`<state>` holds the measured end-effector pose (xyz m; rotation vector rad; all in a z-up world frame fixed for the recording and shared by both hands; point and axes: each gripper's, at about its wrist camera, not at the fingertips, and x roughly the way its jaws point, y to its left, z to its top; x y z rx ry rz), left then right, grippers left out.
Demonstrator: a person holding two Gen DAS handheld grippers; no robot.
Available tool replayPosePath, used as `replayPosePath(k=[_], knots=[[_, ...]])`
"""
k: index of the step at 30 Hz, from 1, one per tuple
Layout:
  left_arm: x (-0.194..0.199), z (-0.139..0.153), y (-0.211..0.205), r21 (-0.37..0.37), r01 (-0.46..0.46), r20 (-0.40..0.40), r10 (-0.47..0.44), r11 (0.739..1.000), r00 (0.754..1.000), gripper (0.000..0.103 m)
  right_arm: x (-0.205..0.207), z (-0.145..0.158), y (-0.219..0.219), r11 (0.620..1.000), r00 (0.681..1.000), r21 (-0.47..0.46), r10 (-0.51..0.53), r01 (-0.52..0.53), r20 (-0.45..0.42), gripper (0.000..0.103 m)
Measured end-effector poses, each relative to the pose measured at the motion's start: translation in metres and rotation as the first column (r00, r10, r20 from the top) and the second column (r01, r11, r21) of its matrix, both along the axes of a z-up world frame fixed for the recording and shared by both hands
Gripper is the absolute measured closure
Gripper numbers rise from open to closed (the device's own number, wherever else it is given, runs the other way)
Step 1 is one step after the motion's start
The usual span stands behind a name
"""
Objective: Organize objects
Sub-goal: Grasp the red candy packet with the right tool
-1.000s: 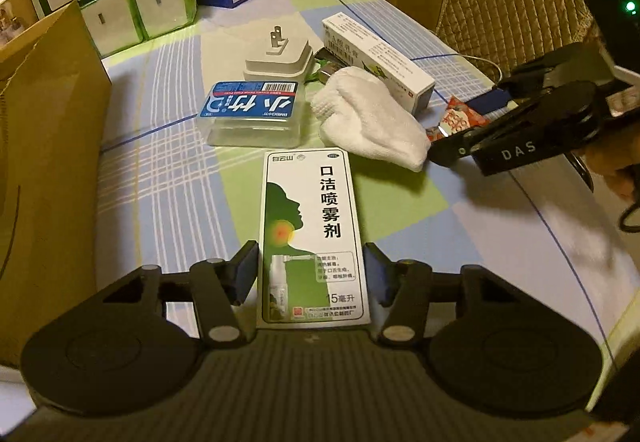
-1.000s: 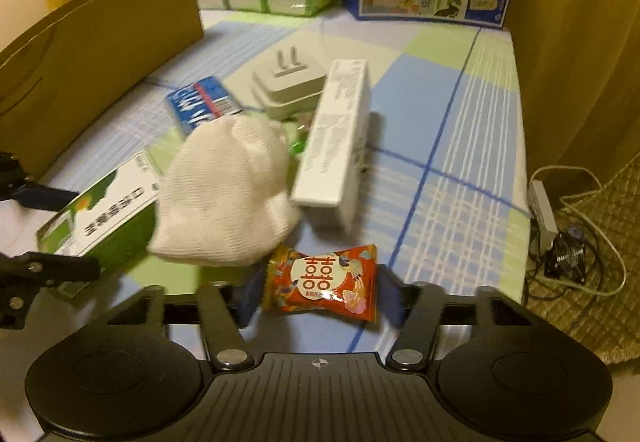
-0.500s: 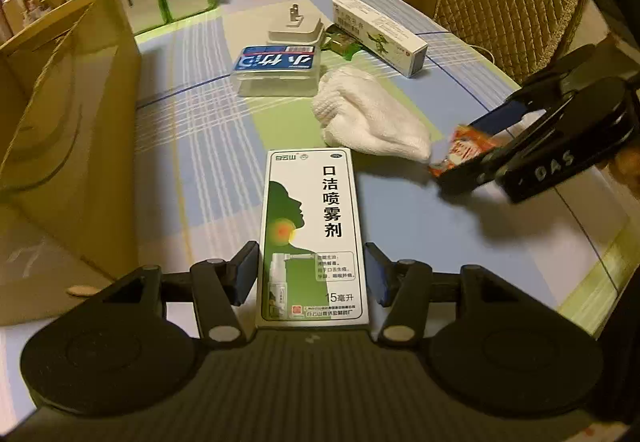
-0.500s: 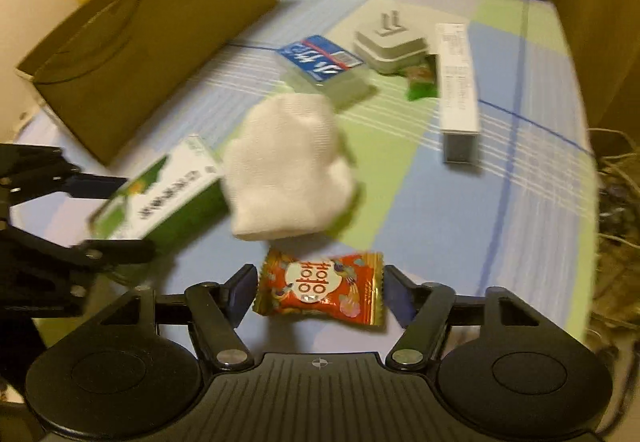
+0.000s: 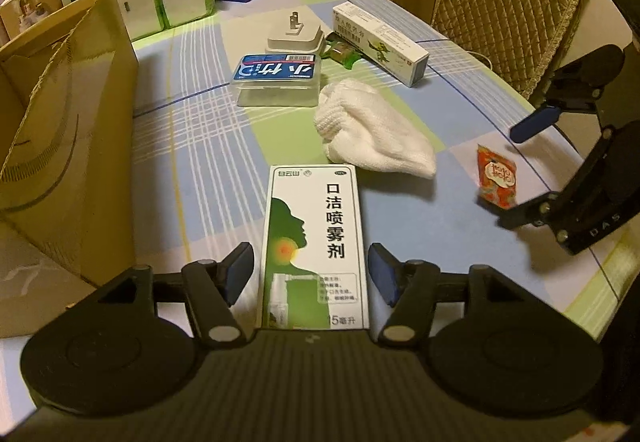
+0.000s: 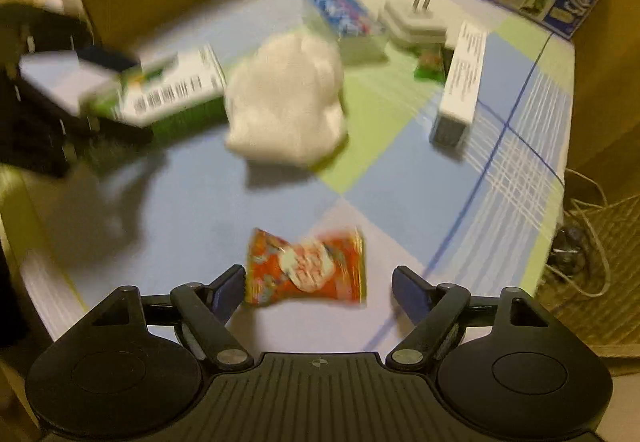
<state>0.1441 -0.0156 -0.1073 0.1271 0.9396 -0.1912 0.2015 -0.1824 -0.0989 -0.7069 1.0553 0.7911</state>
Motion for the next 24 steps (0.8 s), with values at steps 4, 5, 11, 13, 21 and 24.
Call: replayPosePath(k=[4,5,11,13,21,24], knots=[[0.0,0.0,0.002,-0.008,-0.006,-0.003,0.006,1.0,1.0,0.045,0.01,-0.001,-0.003,0.998,0.994,0.001,-0.057,0.057,-0.092,0.027],[-0.001,0.0,0.002,-0.012,-0.007,-0.005,0.007,1.0,1.0,0.045,0.012,-0.001,-0.004,0.997,0.991,0.014,-0.067,0.069,-0.113,0.031],[0.001,-0.002,0.003,-0.022,-0.014,-0.012,0.013,1.0,1.0,0.045,0.021,-0.003,-0.005,0.958,0.952,0.121,-0.235,0.261,-0.194,0.037],[0.002,-0.003,0.003,-0.03,-0.023,-0.013,0.022,0.999,1.0,0.045,0.025,-0.004,-0.004,0.931,0.935,0.153,-0.301,0.33,-0.187,0.037],[0.018,-0.005,0.0,-0.018,-0.016,-0.021,0.015,1.0,1.0,0.044,0.015,0.001,0.006,0.936,0.94,0.102,-0.329,0.338,-0.094,0.056],[0.026,-0.009,-0.005,-0.005,0.001,-0.038,-0.002,1.0,0.999,0.049,0.016,0.002,0.001,0.922,0.929,0.121,-0.36,0.369,-0.088,0.076]])
